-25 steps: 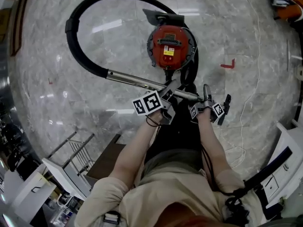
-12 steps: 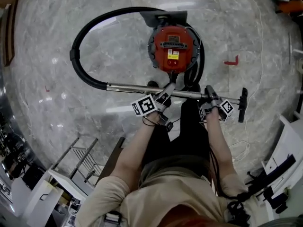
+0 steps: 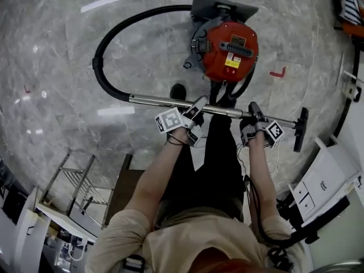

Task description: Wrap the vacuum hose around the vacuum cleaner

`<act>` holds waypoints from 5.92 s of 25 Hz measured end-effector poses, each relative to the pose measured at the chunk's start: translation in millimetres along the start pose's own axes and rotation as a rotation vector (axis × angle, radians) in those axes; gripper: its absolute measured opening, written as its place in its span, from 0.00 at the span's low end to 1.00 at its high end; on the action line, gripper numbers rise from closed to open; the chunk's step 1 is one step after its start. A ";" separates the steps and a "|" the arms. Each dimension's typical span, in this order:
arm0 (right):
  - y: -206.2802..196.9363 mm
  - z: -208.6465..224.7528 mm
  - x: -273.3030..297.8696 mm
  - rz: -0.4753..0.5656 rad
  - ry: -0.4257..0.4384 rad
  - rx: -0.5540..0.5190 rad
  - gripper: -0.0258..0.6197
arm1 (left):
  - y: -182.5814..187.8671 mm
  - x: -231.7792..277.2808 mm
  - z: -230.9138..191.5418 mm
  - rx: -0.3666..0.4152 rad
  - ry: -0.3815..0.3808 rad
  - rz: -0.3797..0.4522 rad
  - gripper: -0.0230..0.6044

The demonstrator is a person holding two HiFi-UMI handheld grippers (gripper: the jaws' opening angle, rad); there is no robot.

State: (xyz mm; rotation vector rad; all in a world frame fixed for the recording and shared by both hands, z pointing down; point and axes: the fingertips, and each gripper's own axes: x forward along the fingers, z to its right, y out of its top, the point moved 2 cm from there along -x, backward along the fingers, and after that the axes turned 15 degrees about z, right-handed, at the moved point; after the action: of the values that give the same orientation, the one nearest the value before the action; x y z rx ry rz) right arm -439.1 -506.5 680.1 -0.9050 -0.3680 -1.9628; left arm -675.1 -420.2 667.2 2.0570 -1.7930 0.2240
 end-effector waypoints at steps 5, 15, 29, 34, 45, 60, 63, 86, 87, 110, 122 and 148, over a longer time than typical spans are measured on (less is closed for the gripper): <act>-6.0 25.0 -11.0 -0.021 -0.059 -0.068 0.18 | -12.1 -21.8 -43.2 -0.072 0.037 0.002 0.25; 18.9 75.5 -12.4 -0.105 -0.026 -0.084 0.17 | -58.9 -27.3 -103.6 -0.078 0.075 -0.030 0.27; 159.7 119.8 -50.6 -0.140 0.022 -0.192 0.16 | -196.6 -157.2 -169.2 0.092 0.214 -0.184 0.40; 178.7 120.4 -56.0 -0.146 0.059 -0.269 0.16 | -188.0 -197.3 -193.1 0.208 0.276 -0.073 0.40; 213.5 135.5 -127.7 -0.068 0.068 -0.375 0.17 | -164.7 -169.6 -98.3 0.818 0.056 -0.236 0.39; 271.1 169.2 -147.4 -0.110 0.161 -0.392 0.17 | -355.0 -74.7 -157.2 1.664 -0.044 -1.003 0.40; 299.6 178.1 -140.4 -0.131 0.192 -0.431 0.17 | -385.1 -56.7 -170.3 1.682 0.007 -1.067 0.40; 431.8 68.5 -41.6 -0.287 0.335 -0.769 0.17 | -494.7 119.3 -185.9 1.480 0.281 -0.791 0.19; 426.0 61.1 -35.1 -0.295 0.334 -0.786 0.17 | -489.3 116.2 -186.9 1.452 0.278 -0.789 0.19; 362.5 -52.8 167.1 -0.680 0.320 -0.983 0.17 | -388.6 144.2 -129.6 1.056 0.513 -0.305 0.19; 343.2 -99.1 229.4 -0.905 0.328 -0.975 0.18 | -385.8 284.6 -55.1 1.007 0.555 -0.156 0.19; 210.0 -204.7 200.0 -0.977 0.371 -1.285 0.19 | -273.7 219.5 -81.3 1.318 0.592 -0.005 0.36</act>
State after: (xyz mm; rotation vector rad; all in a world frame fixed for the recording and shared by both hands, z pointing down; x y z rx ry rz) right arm -417.5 -860.4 663.4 -1.1533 0.9943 -3.2506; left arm -360.6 -561.7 770.7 2.2232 -1.2837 2.2007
